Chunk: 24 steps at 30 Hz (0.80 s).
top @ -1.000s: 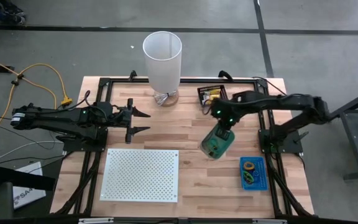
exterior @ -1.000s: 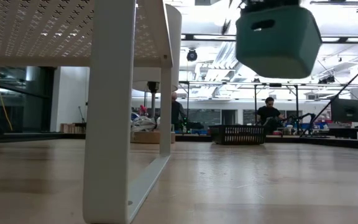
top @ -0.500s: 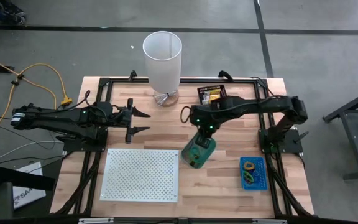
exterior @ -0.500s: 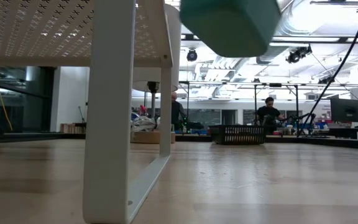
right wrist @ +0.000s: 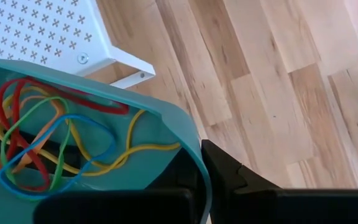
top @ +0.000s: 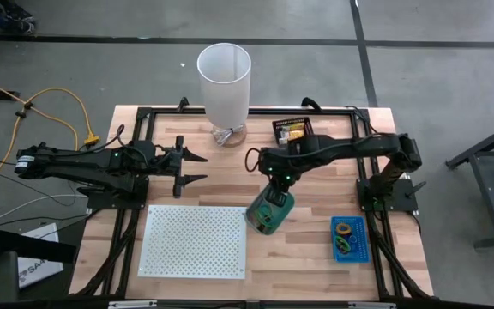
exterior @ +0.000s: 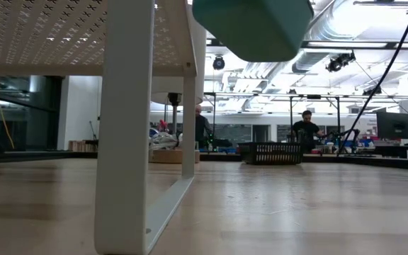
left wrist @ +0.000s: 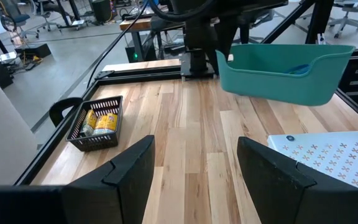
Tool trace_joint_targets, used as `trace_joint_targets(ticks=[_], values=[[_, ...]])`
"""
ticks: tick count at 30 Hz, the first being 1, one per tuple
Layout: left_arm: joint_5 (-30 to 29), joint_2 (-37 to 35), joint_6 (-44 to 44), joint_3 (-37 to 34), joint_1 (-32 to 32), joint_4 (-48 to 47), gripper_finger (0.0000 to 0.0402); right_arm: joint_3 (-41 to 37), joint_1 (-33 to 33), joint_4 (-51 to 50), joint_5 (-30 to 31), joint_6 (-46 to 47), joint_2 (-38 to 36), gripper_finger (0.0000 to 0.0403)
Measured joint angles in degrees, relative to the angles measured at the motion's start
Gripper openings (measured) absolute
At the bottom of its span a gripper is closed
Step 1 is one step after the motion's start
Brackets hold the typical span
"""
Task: Pick & Place Office Desk Supplies
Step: Put the green bin on the shelf
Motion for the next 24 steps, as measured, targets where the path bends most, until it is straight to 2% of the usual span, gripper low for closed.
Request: trace_joint_targets(ticks=[9,19,24], values=[[0.0,-0.02,-0.96,0.0,-0.02,0.46,0.0221,0.0,0.38,1.49,1.57,-0.15,0.0,0.0003],[0.16,0.0,-10.27,-0.01,0.0,0.33,0.0221,0.0,0.27,1.49,1.51,-0.26,0.0,0.0003],[1.42,0.82,-9.55,-0.01,-0.02,-0.52,0.0221,0.0,0.27,1.46,1.31,-0.02,0.0,0.0003]])
